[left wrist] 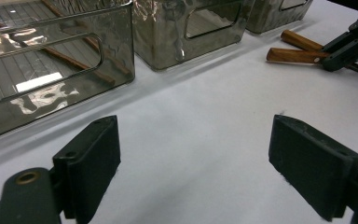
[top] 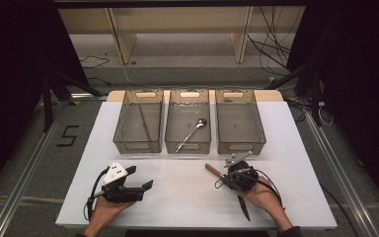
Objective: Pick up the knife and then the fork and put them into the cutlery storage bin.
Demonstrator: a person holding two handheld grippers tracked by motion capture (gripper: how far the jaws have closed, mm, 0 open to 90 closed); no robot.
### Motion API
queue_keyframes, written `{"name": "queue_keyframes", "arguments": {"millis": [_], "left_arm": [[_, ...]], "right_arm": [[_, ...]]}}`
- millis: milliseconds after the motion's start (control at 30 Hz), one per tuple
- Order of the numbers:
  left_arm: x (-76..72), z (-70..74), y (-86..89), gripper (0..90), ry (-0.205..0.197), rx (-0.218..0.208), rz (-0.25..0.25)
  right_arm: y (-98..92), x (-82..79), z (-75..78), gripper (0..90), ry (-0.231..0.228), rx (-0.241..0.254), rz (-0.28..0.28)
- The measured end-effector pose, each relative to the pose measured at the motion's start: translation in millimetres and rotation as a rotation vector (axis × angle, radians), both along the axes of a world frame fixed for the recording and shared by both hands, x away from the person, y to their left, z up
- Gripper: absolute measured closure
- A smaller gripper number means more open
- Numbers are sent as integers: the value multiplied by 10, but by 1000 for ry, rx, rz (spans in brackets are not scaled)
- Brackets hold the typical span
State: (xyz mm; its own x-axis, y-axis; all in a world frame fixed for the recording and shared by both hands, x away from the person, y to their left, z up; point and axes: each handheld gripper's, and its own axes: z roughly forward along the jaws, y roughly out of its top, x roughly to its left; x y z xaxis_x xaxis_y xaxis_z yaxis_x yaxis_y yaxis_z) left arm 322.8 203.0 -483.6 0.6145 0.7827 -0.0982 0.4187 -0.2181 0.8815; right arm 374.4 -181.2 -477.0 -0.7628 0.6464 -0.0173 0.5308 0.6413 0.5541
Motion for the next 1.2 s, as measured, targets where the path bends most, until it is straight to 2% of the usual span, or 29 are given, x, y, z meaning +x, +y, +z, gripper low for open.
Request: {"name": "queue_keyframes", "arguments": {"millis": [300,433,633,967,1067,1200], "left_arm": [[2,0,4,164,3,3,0],[3,0,12,164,-2,4,2],[1,-2,26,164,-7,-15,5],[2,0,42,164,-10,-20,11],[2,1,46,164,-8,-13,7],[-1,2,41,164,-10,-26,11]], "right_arm": [[6,-26,45,811,-17,9,-4],[-14,-51,161,811,-42,45,-11],[-105,-27,380,811,-76,130,-39],[-239,235,720,811,-104,220,-130],[-262,358,838,811,-114,241,-159],[-293,540,981,811,-127,262,-202]]}}
